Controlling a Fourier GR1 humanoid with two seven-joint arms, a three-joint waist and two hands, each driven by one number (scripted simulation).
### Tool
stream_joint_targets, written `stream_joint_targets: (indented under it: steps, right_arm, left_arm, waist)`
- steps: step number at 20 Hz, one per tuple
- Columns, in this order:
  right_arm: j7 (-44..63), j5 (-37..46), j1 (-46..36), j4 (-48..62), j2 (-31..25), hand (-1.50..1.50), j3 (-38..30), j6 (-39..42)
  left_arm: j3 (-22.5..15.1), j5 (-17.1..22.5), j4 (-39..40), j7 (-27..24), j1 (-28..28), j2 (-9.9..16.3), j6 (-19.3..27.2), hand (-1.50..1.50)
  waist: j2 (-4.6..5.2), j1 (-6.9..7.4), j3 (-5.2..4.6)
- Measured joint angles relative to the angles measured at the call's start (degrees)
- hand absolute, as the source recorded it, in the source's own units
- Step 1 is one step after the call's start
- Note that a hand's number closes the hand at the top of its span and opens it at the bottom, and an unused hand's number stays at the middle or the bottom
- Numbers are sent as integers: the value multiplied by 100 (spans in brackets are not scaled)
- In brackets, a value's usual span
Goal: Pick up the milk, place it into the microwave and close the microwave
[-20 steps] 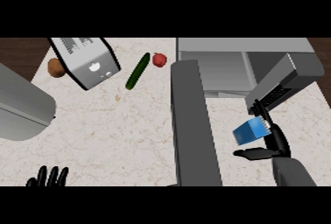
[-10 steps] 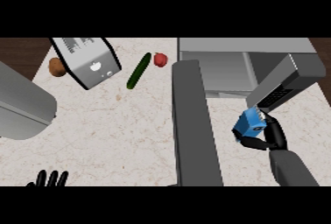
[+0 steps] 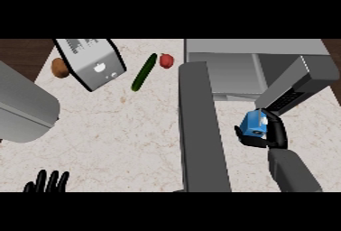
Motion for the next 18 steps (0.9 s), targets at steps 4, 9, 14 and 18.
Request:
stream_joint_targets:
  steps: [4,9,14,18]
  right_arm:
    - [-148,-246,-59,165,136,150,-306,-80]
    - [-277,-336,-50,237,210,150,-404,-51]
    - [-321,-367,126,-82,338,150,-342,-50]
    - [-180,-383,447,-707,456,150,-162,-58]
  left_arm:
    - [51,87,1,-75,97,95,-135,-150]
    - [37,123,17,-140,195,114,-196,-150]
    - [45,159,-60,-148,276,114,-183,-150]
    - [-26,97,-108,-142,324,97,-152,-150]
  waist:
    - [16,53,5]
    - [1,25,0]
    - [-33,-49,-9]
    - [-61,-118,-15]
